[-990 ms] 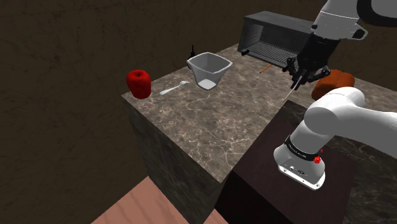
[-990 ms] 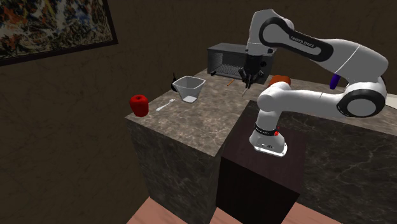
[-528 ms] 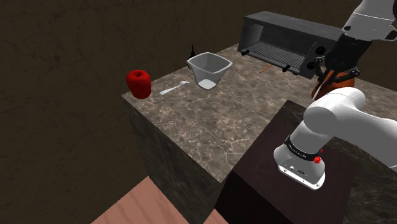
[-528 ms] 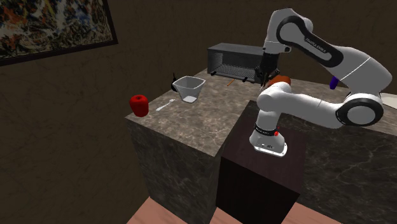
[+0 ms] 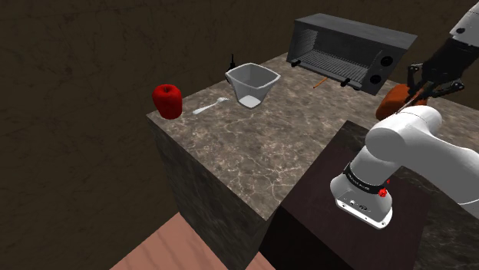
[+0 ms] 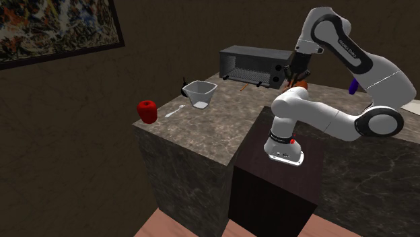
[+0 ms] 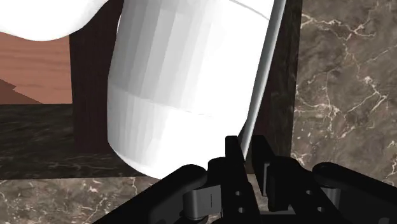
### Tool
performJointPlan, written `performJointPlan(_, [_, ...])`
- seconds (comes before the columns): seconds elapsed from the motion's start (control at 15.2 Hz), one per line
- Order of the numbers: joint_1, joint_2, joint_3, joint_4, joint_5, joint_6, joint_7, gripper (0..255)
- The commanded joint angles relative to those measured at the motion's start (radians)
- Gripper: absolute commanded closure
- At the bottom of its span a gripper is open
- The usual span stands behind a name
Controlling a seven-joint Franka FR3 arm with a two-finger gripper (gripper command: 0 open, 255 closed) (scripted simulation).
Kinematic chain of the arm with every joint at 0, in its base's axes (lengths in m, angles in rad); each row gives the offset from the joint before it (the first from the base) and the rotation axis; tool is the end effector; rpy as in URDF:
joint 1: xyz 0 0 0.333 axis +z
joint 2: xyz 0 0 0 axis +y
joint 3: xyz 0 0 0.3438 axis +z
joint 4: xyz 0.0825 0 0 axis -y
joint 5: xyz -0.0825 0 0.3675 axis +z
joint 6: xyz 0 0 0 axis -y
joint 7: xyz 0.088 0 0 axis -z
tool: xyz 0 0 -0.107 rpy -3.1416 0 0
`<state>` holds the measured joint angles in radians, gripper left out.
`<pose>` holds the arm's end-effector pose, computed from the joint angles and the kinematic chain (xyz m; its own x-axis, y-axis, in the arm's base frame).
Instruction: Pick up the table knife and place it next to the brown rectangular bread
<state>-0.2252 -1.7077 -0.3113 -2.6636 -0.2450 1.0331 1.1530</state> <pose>-0.0246 -0.0948 0.5303 0.0941 -0.9927 -0.0754 -0.9919 -0.0870 -0.0927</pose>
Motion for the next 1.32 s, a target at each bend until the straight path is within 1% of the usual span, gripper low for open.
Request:
performJointPlan(0.0, [-0.011, -0.023, -0.063, 0.023, -0.156, -0.104, -0.058, 255])
performJointPlan(0.13, [-0.016, -0.031, -0.112, 0.055, -0.228, -0.131, -0.109, 255])
performJointPlan(0.26, [-0.038, -0.026, -0.159, 0.088, -0.298, -0.144, -0.179, 255])
performJointPlan(0.4, [-0.037, -0.026, -0.202, 0.127, -0.368, -0.164, -0.231, 255])
performJointPlan(0.73, [0.007, -0.031, -0.29, 0.242, -0.541, -0.22, -0.342, 255])
performJointPlan(1.12, [0.067, -0.017, -0.369, 0.402, -0.741, -0.263, -0.497, 255])
performJointPlan(1.19, [0.084, -0.011, -0.386, 0.445, -0.789, -0.27, -0.539, 255])
performJointPlan(1.25, [0.079, -0.023, -0.393, 0.432, -0.797, -0.267, -0.54, 255])
